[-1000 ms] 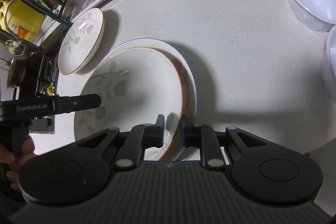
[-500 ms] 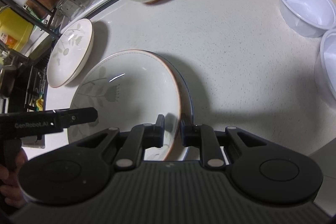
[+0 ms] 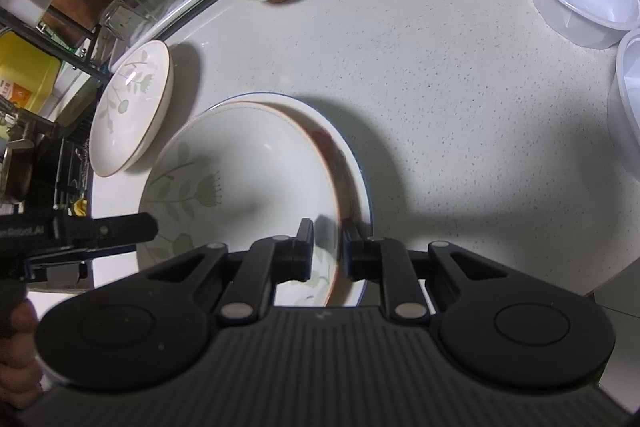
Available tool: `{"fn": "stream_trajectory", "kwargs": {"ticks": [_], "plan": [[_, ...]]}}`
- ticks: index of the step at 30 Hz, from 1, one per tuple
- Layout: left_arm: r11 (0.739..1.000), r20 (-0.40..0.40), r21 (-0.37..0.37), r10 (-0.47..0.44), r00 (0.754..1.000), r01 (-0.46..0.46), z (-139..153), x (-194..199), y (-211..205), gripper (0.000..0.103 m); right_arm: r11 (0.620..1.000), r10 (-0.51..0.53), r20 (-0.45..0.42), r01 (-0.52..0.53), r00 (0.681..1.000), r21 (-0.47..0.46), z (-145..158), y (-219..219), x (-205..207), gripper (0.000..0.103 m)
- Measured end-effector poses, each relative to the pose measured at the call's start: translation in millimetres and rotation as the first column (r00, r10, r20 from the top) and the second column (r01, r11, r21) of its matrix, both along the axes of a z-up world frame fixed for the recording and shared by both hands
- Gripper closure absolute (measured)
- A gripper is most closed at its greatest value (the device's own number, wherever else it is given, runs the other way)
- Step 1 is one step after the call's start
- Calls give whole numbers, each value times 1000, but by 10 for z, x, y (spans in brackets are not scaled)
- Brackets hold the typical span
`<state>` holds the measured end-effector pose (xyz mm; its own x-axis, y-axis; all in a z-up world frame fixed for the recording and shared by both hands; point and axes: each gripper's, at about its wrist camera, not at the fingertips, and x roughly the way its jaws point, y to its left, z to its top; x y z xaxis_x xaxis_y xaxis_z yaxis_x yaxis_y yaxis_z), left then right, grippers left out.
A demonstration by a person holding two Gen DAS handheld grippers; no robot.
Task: Organize plates and bowls
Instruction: 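Open both grippers and lift them away from the stacked plates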
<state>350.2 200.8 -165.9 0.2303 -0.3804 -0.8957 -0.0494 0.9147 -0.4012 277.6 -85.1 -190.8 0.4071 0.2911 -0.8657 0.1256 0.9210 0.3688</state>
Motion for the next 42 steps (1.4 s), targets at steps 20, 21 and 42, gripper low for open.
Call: {"fn": "stream_trajectory", "kwargs": {"ticks": [20, 21, 42], "plan": [[988, 231, 152, -41, 972, 5, 806, -282, -233, 39, 995, 2, 193, 17, 981, -94, 765, -212, -165, 85], [989, 244, 150, -41, 969, 5, 851, -311, -249, 39, 996, 0, 207, 20, 978, -91, 826, -225, -207, 85], [976, 456, 216, -64, 888, -40, 1205, -915, -514, 11, 982, 128, 453, -50, 882, -180, 1265, -199, -821, 46]]}}
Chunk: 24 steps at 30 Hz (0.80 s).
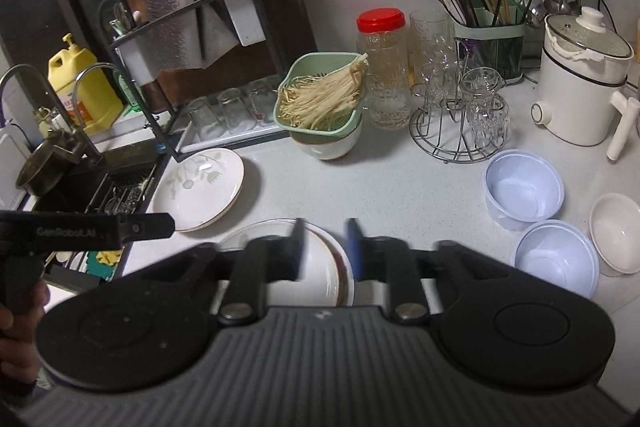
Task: Organize plates and bowls
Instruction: 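Open both grippers and lift them away from the stacked plates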
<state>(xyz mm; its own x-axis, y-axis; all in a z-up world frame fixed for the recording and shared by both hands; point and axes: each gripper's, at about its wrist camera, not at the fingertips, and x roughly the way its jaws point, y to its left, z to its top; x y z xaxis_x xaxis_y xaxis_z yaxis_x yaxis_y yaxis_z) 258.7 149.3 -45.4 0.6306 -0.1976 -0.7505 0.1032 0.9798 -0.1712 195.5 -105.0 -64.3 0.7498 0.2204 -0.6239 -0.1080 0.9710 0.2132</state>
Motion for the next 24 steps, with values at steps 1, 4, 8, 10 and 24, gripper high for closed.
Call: {"fn": "stream_trajectory", "kwargs": {"ticks": [1, 4, 8, 10, 24], "plan": [[1000, -6, 9, 1, 1000, -1, -3, -27, -6, 11, 1000, 0, 9, 0, 1000, -5, -14, -1, -29, 35], [1000, 9, 12, -10, 1000, 10, 11, -147, 11, 7, 1000, -12, 21, 12, 1000, -1, -35, -25, -125, 18], [1000, 13, 29, 3, 1000, -3, -7, -281, 5, 5, 1000, -11, 30, 11, 1000, -3, -74, -23, -249, 18], [1000, 19, 28, 4, 1000, -5, -1, -354, 2, 5, 1000, -22, 28, 22, 999, 7, -75, -32, -316, 18], [996, 31, 37, 74, 997, -75, 15, -702, -202, 4, 1000, 24, 57, -24, 998, -2, -74, -199, -613, 18]]}}
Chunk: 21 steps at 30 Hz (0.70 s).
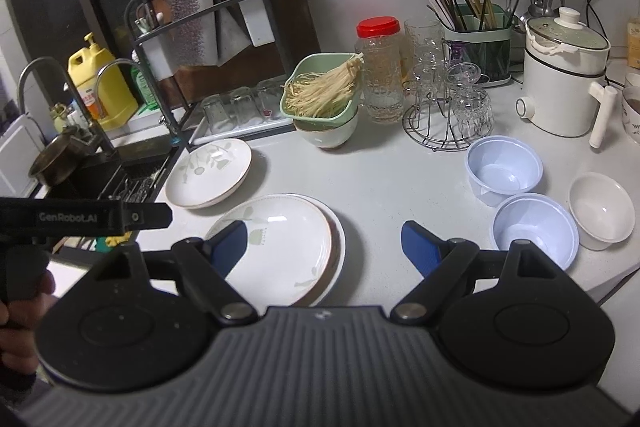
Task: Organize plates and bowls
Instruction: 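Open both grippers and lift them away from the stacked plates, then move both grippers to the second leaf-pattern plate by the glass rack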
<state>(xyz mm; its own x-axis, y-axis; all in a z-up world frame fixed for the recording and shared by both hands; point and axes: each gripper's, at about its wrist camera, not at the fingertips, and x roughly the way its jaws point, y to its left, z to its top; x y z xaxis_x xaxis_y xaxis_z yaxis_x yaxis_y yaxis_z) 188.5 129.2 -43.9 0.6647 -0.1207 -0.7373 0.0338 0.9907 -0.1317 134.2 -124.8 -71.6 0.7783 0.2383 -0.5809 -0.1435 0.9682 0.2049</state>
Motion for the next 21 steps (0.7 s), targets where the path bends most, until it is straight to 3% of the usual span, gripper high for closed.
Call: {"fn": "stream_trajectory", "kwargs": {"ticks": [9, 21], "plan": [[995, -7, 0, 103, 995, -103, -5, -273, -12, 4, 995, 99, 29, -99, 995, -22, 7, -36, -42, 18], [970, -61, 20, 243, 968, -242, -70, -392, 419, 4, 979, 204, -14, -204, 979, 26, -77, 273, 45, 18]]}}
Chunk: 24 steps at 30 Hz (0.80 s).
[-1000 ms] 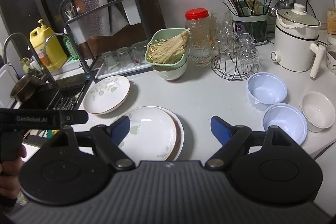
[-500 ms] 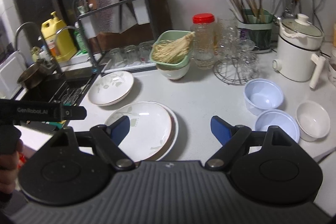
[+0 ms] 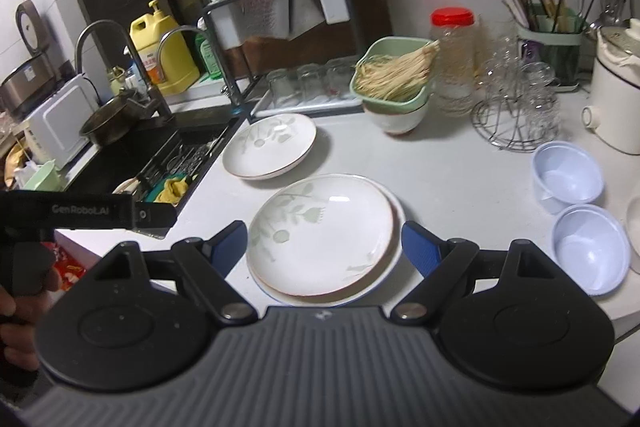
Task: Organize plates and bowls
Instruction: 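Move both grippers to the second leaf-pattern plate by the glass rack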
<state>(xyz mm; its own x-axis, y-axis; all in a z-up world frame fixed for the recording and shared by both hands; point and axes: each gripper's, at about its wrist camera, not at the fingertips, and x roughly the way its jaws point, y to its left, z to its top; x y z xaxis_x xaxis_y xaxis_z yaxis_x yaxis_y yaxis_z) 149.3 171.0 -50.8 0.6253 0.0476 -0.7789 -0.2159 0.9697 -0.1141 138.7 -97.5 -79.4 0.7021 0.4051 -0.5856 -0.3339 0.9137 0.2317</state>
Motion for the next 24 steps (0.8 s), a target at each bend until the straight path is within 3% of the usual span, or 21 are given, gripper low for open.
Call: {"fn": "stream_trajectory", "kwargs": {"ticks": [7, 14, 24], "plan": [[1000, -33, 17, -24, 999, 25, -40, 331, 372, 4, 1000, 0, -36, 0, 999, 6, -57, 293, 271, 18], [998, -44, 8, -64, 997, 64, -96, 641, 792, 4, 998, -63, -106, 63, 992, -1, -152, 598, 516, 18], [989, -80, 26, -142, 987, 144, -291, 1113, 1335, 4, 992, -122, -118, 123, 985, -3, -226, 1134, 911, 18]]}}
